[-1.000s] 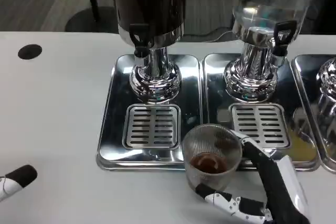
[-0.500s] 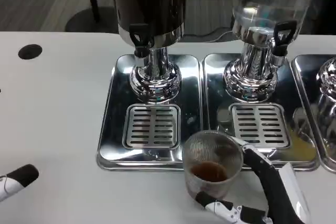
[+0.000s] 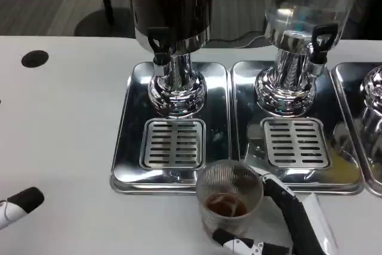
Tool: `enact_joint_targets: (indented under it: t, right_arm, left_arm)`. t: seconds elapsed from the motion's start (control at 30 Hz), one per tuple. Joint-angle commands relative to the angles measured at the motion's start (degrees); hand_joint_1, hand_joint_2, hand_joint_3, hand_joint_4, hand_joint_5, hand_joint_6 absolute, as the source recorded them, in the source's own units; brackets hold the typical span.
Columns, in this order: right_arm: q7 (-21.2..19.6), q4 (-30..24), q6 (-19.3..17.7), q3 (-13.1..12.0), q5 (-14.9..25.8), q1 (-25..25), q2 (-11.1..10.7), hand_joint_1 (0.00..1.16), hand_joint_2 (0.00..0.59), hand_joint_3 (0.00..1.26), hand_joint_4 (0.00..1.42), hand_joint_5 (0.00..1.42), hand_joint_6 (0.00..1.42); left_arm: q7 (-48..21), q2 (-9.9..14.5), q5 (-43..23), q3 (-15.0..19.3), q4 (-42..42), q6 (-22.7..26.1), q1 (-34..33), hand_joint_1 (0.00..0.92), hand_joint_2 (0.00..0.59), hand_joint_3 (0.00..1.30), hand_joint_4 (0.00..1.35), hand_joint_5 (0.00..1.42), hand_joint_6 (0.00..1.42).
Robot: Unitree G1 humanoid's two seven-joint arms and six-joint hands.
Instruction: Grasp the cup under the faucet to collect the drink, then remove the cup.
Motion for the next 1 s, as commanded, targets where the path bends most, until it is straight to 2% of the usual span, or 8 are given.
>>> enact_joint_targets:
  t: [0.03, 0.77, 1.0]
  right_arm:
    - [-1.9, 1.4, -3.3, 0.1, 0.1, -1.8, 0.6, 0.86, 0.228, 0.38, 0.41, 0.36, 0.27]
    - [-4.0, 7.4, -5.7, 0.2, -0.6, -3.1, 0.4, 0.86, 0.228, 0.38, 0.41, 0.37, 0.27]
    - [-4.1, 10.4, -7.1, 0.3, -0.2, -4.2, 0.4, 0.85, 0.227, 0.32, 0.31, 0.37, 0.27]
  left_arm:
    - [-0.9, 0.3, -0.3, 1.1, -1.0, 0.4, 0.7, 0.0, 0.023, 0.0, 0.0, 0.0, 0.0]
    - [-1.5, 0.1, -0.4, 1.3, -2.7, 1.2, 0.7, 0.0, 0.024, 0.0, 0.0, 0.0, 0.0]
    - [-1.6, 0.2, -0.3, 1.1, -2.5, 1.5, 0.2, 0.0, 0.027, 0.0, 0.0, 0.0, 0.0]
